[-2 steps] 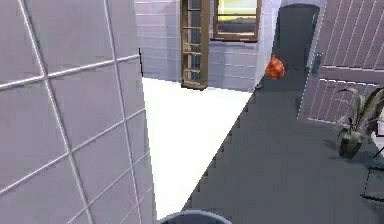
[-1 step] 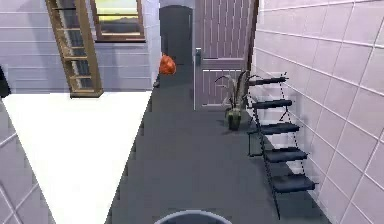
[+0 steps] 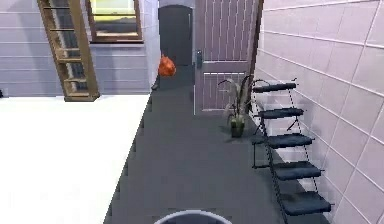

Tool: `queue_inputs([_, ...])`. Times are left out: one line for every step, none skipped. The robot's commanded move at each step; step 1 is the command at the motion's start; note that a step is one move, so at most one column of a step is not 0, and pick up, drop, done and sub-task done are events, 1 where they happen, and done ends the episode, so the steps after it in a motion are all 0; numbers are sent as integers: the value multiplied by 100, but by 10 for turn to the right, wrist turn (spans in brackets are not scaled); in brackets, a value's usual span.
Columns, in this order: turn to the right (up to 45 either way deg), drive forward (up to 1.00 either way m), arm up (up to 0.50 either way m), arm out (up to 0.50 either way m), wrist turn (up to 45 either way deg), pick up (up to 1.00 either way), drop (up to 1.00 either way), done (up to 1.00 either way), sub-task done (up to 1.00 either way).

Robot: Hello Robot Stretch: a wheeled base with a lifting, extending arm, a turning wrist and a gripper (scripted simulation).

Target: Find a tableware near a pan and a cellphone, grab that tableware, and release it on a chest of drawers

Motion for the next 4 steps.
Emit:
queue_inputs([60,0,0,0,0,0,0,0,0])
queue_inputs([0,75,0,0,0,0,0,0,0])
queue_inputs([-180,0,0,0,0,0,0,0,0])
queue_inputs([0,100,0,0,0,0,0,0,0])
